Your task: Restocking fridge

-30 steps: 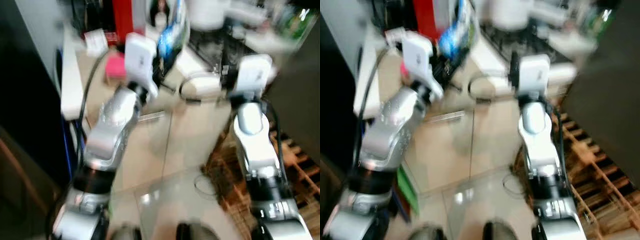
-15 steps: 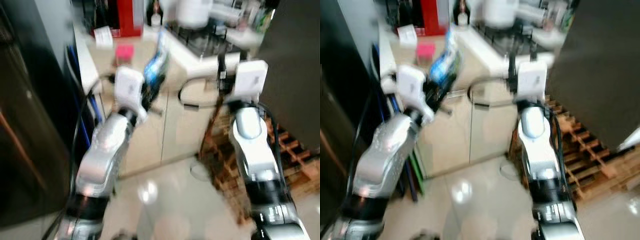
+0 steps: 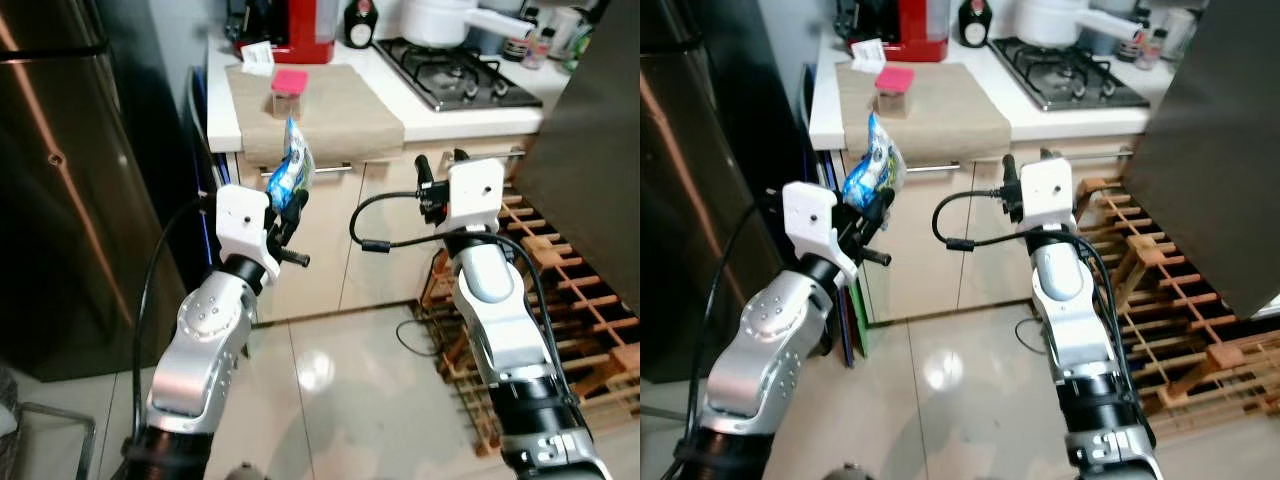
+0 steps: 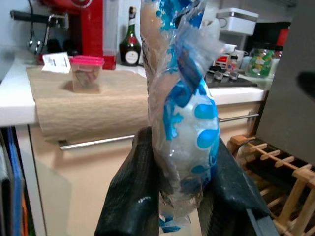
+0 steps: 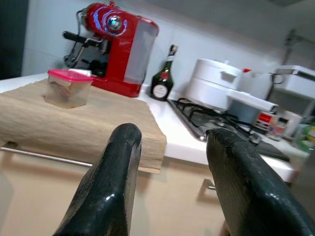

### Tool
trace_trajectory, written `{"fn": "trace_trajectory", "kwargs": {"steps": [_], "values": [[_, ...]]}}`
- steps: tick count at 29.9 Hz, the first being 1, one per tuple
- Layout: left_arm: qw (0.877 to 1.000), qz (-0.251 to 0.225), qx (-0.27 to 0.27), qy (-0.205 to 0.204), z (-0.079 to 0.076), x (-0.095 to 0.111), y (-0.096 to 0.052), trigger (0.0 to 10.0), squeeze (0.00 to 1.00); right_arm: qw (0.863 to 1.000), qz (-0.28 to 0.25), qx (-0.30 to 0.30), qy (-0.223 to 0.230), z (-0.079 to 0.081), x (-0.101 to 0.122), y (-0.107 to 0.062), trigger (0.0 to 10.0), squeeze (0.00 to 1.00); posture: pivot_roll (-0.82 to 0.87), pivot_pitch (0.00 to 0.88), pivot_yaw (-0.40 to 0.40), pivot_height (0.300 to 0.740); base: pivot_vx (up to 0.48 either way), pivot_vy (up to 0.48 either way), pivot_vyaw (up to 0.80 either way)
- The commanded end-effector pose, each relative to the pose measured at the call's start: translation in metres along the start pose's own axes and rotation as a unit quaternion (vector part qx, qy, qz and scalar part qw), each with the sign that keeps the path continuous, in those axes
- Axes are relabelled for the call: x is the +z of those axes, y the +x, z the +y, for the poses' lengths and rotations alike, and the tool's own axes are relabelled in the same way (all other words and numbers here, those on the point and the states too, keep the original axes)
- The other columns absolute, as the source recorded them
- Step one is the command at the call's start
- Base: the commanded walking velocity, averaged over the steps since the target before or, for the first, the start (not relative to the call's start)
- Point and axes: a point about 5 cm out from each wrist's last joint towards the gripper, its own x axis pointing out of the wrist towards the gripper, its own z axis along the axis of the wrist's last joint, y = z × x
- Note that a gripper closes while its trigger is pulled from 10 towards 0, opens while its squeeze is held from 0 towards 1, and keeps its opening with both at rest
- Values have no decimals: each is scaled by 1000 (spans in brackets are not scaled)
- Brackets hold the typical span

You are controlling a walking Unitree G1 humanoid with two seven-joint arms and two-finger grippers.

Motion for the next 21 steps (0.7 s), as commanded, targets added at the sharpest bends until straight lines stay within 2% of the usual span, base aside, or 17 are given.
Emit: {"fn": "trace_trajectory", "kwargs": {"steps": [1,9,11,14,21], "values": [[1000,-14,7,8,2,7,3,10000,0,1000,0,8,2,3,3,4,10000,67,-88,20,-32,740,0,-480,731],[1000,-15,5,3,-1,4,10,10000,0,1000,-1,5,-1,-1,2,8,10000,133,-94,3,-32,740,0,-480,716],[1000,-18,-4,5,-1,4,10,10000,0,1000,-5,4,5,-2,3,8,10000,122,-94,0,-32,740,0,-480,656],[1000,-15,-8,21,2,1,8,10000,0,1000,-3,0,11,-2,2,8,10000,106,-93,0,-29,740,0,-467,0],[999,-16,-6,46,13,1,9,10000,0,1000,0,-3,19,2,-2,6,10000,110,-88,0,-15,740,0,0,0]]}}
